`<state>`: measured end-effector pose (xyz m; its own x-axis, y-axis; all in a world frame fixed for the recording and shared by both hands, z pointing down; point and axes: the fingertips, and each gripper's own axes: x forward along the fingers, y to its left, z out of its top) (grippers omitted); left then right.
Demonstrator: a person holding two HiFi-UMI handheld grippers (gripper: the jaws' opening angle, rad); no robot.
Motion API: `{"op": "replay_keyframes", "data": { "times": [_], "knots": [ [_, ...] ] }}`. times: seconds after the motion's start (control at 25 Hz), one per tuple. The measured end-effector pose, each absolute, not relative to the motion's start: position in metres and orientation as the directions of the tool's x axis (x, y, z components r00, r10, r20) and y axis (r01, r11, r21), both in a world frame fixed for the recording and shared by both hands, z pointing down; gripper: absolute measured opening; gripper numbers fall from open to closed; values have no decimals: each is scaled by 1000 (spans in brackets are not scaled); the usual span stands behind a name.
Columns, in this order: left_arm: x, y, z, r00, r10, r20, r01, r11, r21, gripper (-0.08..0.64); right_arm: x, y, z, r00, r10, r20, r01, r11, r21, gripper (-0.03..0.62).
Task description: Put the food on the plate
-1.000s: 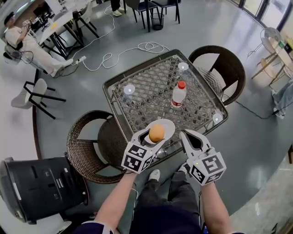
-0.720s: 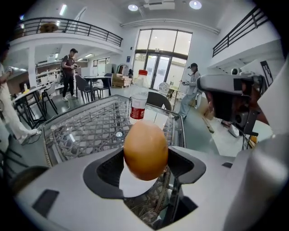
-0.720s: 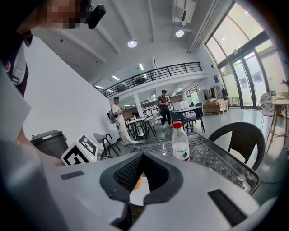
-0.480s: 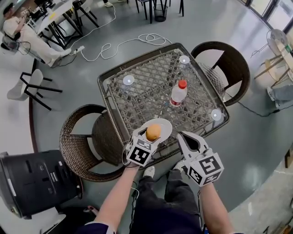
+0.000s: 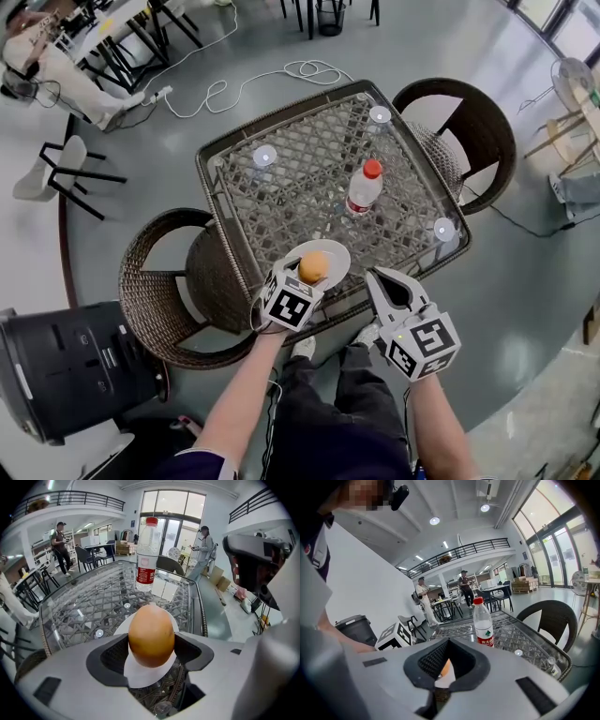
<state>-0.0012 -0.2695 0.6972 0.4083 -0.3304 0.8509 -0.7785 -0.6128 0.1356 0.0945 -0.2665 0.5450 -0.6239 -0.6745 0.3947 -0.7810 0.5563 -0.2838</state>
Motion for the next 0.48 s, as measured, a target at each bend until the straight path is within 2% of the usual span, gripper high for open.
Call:
{"op": "replay_keyframes", "data": {
  "times": [0.48],
  "knots": [
    [8, -280, 703, 409, -350, 843, -775, -621, 118, 310, 110, -269, 548, -609, -692, 389, -794, 530, -299, 5]
  ]
}}
